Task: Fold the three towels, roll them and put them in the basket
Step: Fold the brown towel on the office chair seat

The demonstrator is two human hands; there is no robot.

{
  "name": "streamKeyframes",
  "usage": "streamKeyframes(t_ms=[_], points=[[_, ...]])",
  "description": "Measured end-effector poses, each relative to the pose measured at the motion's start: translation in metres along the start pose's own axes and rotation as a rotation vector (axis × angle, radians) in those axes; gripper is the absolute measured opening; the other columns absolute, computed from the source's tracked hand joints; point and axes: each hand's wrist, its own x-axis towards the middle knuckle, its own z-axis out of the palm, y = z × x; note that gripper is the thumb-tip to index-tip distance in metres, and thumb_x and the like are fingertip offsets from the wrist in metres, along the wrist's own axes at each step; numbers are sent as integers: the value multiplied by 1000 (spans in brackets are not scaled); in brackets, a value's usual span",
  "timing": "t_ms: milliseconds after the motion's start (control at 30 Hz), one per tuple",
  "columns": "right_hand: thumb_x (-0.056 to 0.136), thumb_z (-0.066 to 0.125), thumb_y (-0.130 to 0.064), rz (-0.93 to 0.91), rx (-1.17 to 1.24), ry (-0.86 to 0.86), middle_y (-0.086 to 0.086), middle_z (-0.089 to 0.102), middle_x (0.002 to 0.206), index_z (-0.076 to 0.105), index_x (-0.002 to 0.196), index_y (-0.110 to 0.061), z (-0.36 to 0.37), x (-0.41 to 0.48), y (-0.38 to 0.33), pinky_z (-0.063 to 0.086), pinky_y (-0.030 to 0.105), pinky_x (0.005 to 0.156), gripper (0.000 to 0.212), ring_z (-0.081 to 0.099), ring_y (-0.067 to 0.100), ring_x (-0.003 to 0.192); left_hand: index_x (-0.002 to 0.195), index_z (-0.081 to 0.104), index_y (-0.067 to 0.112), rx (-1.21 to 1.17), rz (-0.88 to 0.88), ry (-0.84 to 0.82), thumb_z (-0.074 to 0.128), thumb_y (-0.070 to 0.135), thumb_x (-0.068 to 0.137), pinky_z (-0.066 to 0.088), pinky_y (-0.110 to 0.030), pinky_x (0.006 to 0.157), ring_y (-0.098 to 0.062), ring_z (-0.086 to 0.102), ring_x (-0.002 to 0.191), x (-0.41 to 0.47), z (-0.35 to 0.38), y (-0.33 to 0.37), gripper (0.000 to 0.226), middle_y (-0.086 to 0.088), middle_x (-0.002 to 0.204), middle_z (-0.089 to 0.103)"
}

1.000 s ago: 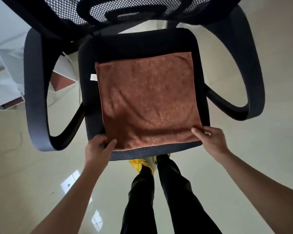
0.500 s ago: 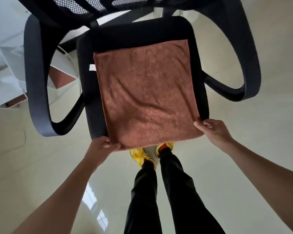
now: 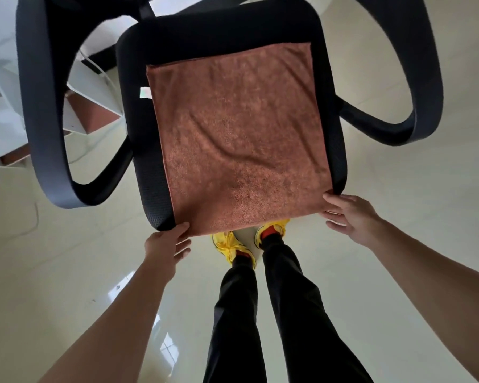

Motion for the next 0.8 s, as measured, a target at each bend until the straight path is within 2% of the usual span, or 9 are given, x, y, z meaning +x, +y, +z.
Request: streamKeyframes(t_ms=[100,233,300,433,533,600,700,800], points=[[79,78,-21,15,108,-6,8,71,93,64,109,-6,3,-3,7,54,28,71,36,69,17,82,105,60,1,-130,-9,-2,73,3,79,53,-31,64,-24,68,76,2,2,-6,29,-16,88,68],[77,79,-18,79,196,-20,3,55,72,62,87,-10,0,-13,15,51,28,66,21,56,13,63,91,61,-3,-173,-61,-45,68,-3,80,50,-25,52,-18,60,57,0,-3,-12,13,-17,77,61],[77,79,-20,99,206,-28,2,54,71,60,86,-12,-5,-25,17,51,28,63,22,56,13,61,84,59,-3,-188,-89,-94,66,-3,83,47,-22,46,-18,56,53,-9,-11,-16,7,-17,73,58],[82,74,-25,50,180,-28,7,68,86,66,98,-12,-12,-61,12,49,26,64,22,67,20,79,88,63,-1,-165,-81,-115,67,6,84,51,-28,59,-23,64,68,-40,-34,-13,9,-15,75,67],[84,72,-23,-105,184,10,4,59,72,65,85,-15,-7,-85,-11,45,22,56,10,62,12,60,87,60,0,-203,37,-137,61,4,87,51,-27,54,-23,67,64,-68,-40,11,4,-15,72,69],[85,71,-21,-206,242,10,3,59,68,65,87,-18,-2,-98,-37,46,21,52,7,58,10,53,85,56,5,-250,148,-157,57,1,89,50,-26,49,-22,66,58,-83,-40,37,6,-14,72,67],[89,67,-20,-280,322,-52,-1,67,70,67,99,-20,10,-109,-79,49,21,54,9,61,9,58,87,56,11,-319,251,-209,52,0,92,52,-24,50,-19,65,54,-101,-35,84,13,-8,67,69],[93,62,-17,-265,439,-136,-1,70,70,66,92,-15,24,-108,-120,50,19,53,4,67,9,61,85,58,12,-364,244,-253,51,7,95,51,-19,49,-12,64,51,-104,-21,130,13,-2,59,67]])
